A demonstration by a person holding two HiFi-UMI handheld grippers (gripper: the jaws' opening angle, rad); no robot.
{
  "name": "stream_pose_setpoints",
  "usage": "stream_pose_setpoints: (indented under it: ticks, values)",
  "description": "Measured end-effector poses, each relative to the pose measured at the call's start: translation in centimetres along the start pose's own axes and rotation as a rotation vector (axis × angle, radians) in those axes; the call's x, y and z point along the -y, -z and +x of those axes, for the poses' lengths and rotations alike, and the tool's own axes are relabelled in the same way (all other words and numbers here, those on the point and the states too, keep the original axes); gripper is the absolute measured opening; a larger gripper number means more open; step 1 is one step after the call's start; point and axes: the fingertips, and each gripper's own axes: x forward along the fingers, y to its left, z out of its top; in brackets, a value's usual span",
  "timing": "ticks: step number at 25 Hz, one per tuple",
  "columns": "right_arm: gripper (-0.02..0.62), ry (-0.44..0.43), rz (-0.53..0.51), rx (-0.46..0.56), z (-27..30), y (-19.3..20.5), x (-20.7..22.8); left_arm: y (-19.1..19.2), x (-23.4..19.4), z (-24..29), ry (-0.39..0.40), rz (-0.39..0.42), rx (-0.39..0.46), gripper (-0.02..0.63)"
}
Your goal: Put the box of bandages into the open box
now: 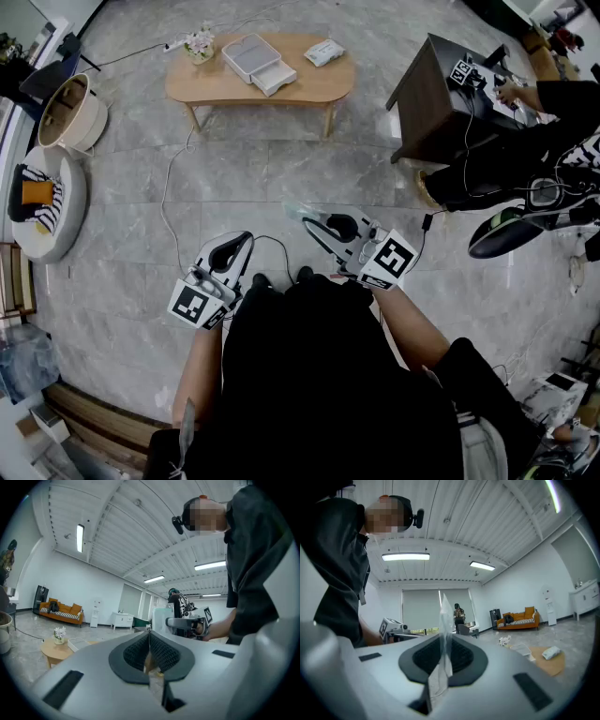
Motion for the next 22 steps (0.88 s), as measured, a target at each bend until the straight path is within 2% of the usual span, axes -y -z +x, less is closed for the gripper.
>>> stream_pose_setpoints:
  ticks: [11,22]
  values:
    - [0.031,0.015,0.000,0.018,-2.4,-0.5,-0.1,0.7,1.8,0.7,0.019,-0.018,-0.034,0.018]
    - [0.031,0.011,0.016,0.036,-4.8,-0.2,0.2,0.8,2.7,1.1,-0.002,-0.015,-0.039,0.018]
